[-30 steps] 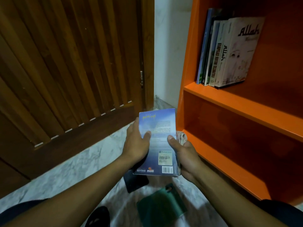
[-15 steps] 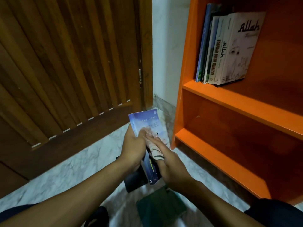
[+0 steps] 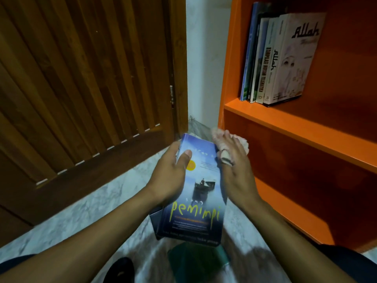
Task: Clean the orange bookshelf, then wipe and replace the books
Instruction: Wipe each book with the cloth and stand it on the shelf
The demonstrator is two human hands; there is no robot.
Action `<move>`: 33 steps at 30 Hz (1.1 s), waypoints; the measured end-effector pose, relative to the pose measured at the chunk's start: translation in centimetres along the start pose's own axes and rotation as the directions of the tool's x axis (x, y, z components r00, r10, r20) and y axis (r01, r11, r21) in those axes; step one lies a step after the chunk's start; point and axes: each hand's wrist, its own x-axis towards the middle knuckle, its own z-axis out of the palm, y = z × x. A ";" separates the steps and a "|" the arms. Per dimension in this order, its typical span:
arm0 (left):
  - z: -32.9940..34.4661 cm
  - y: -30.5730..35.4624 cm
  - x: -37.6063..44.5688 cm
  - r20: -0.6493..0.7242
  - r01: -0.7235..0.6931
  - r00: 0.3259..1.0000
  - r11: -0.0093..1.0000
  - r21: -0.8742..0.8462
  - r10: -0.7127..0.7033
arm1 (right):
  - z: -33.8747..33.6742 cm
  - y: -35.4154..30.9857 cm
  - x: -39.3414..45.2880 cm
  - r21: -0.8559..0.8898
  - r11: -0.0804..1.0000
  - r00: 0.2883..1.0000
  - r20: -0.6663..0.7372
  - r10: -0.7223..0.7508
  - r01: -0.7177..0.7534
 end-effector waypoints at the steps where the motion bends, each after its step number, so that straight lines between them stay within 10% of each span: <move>1: 0.1 0.4 -0.1 0.001 -0.001 1.000 0.999 -0.050 0.001 | 0.3 -0.2 -0.3 -0.021 1.000 1.000 0.031 -0.001 0.002; 15: -4.1 -1.4 4.5 -0.420 0.160 0.823 0.866 -0.474 -0.382 | 3.2 -1.6 -4.3 0.124 0.973 0.889 0.396 -0.229 0.195; 20: -6.3 -1.6 5.6 -0.517 0.070 0.807 0.917 -0.393 -0.284 | 2.3 -2.1 -4.4 0.168 0.972 0.844 0.485 -0.228 0.166; 27: -5.6 -3.1 4.1 -0.309 0.092 0.948 0.995 0.033 -0.077 | 2.6 -1.4 -2.5 0.365 0.847 0.922 0.180 0.343 -0.387; 33: 1.8 -2.8 0.2 0.065 0.310 0.951 0.921 -0.236 -0.304 | 2.8 -1.6 -1.7 0.216 0.974 0.997 0.005 0.071 -0.071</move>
